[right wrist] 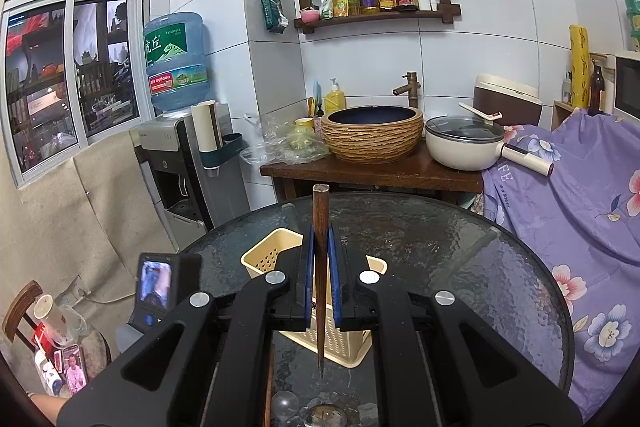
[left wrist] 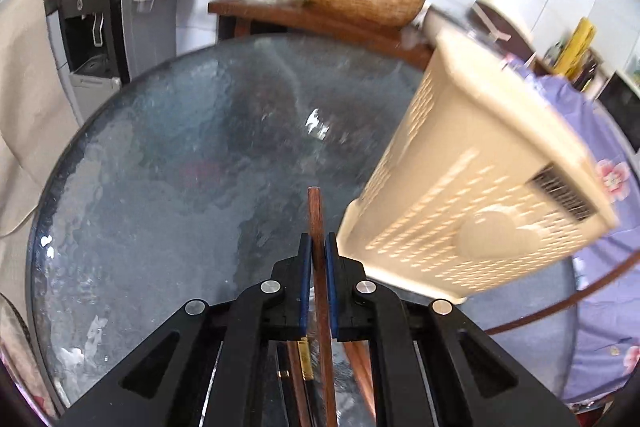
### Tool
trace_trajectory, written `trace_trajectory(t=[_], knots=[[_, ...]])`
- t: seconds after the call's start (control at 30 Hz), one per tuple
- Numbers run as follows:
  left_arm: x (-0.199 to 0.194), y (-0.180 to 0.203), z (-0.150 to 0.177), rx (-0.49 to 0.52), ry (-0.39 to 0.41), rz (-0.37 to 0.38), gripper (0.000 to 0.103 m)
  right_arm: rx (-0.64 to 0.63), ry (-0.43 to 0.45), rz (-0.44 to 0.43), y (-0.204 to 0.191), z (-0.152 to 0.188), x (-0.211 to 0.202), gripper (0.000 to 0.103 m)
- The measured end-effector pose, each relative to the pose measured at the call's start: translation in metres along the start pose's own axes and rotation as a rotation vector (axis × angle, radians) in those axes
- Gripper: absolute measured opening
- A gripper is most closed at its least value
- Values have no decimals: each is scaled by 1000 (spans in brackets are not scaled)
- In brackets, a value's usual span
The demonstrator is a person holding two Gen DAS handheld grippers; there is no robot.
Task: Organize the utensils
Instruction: 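Lower both chopsticks into the holder and open both tools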
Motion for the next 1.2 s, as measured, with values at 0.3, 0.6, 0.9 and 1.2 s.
trace_trajectory(t=[0.3, 0.6, 0.9, 1.2], knots=[[-74, 6, -14, 51, 160, 92, 6, -5, 26, -27, -7, -8, -13, 8], [-139, 5, -28, 114, 305, 131, 6, 0, 36, -71, -19, -25, -29, 7], [-208, 16, -58, 133, 411, 206, 6, 2, 46, -77, -25, -55, -41, 8], [-259, 54, -120, 154, 504, 233, 6, -16, 113, -35, -29, -111, -50, 7]])
Point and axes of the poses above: each gripper's, at about its wrist camera, not at the fingertips, and x roughly the way its jaws point, y to its right, z to its underside, the point moved 4 cm from there along x, roughly the way its jaws point
